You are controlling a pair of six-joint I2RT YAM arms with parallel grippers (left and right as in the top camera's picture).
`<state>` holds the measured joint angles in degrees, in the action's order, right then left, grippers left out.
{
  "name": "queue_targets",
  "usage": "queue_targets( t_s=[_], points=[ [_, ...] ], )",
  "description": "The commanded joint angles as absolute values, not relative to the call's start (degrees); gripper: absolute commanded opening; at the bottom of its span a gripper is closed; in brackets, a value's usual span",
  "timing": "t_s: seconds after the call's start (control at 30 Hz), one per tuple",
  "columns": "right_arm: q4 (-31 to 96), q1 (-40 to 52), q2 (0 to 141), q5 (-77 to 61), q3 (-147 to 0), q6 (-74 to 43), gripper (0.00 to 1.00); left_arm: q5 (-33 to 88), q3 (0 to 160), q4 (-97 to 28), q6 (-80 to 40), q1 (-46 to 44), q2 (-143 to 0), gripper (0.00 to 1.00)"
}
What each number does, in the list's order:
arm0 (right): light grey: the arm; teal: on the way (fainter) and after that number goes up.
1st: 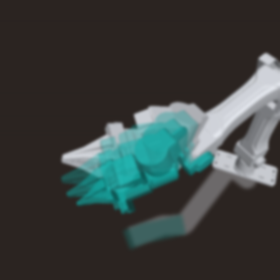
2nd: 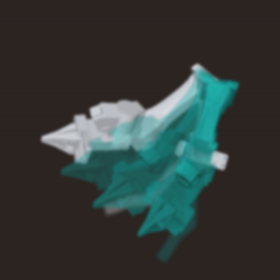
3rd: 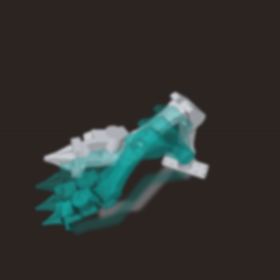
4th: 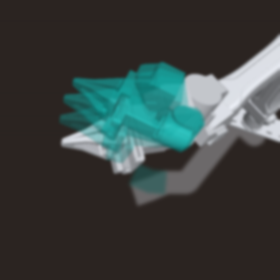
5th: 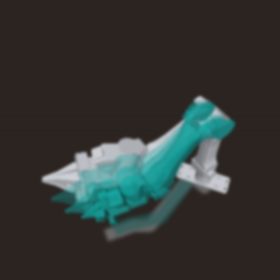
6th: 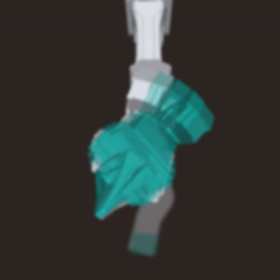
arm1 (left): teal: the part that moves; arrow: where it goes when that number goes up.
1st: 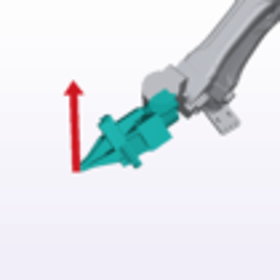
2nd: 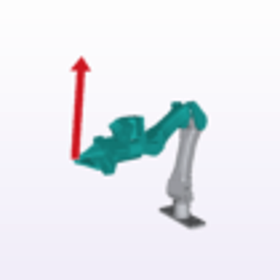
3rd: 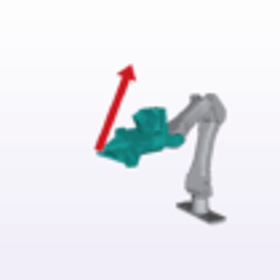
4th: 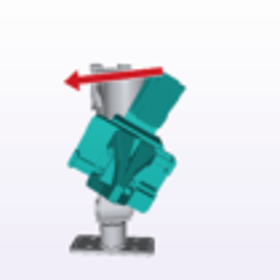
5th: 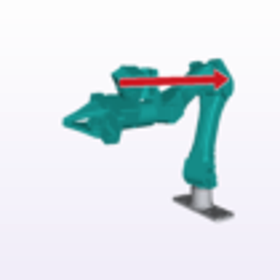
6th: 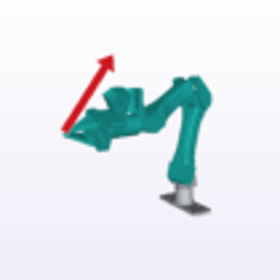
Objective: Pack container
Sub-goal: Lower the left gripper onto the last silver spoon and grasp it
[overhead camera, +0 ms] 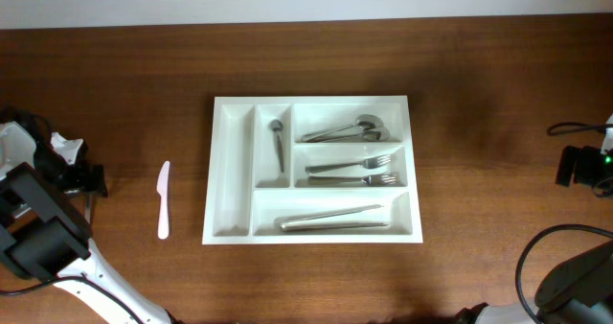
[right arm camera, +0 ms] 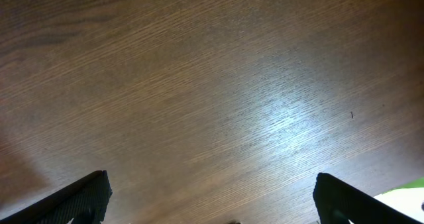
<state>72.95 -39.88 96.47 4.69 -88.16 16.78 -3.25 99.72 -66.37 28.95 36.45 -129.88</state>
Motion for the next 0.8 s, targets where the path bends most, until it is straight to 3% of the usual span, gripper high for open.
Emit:
queue_targets(
  t_s=[0.0,0.33,0.43,0.6,0.77],
  points=[
    [72.8,-39.8,95.2,4.6,-88.1,17.1,0.99,-3.3,98.1,-66.2,29.9,36.4,-130.5,0.96],
    [72.8,-39.8,95.2,4.6,-88.1,17.1,0.99,-3.2,97.3,-65.8,29.8,36.4,-130.5,0.95],
    [72.8,-39.8,95.2,4.6,-88.1,17.1,0.99,-3.2,97.3,-65.8,29.8,36.4,-130.5,0.89],
    [72.8,-39.8,95.2,4.6,-88.1,17.1,0.99,-3.2,97.3,-65.8,29.2,36.4,-130.5,0.63],
    [72.8,-39.8,95.2,4.6,-88.1,17.1,0.99,-2.8,97.3,-65.8,29.0,35.8,-130.5,0.27]
  ],
)
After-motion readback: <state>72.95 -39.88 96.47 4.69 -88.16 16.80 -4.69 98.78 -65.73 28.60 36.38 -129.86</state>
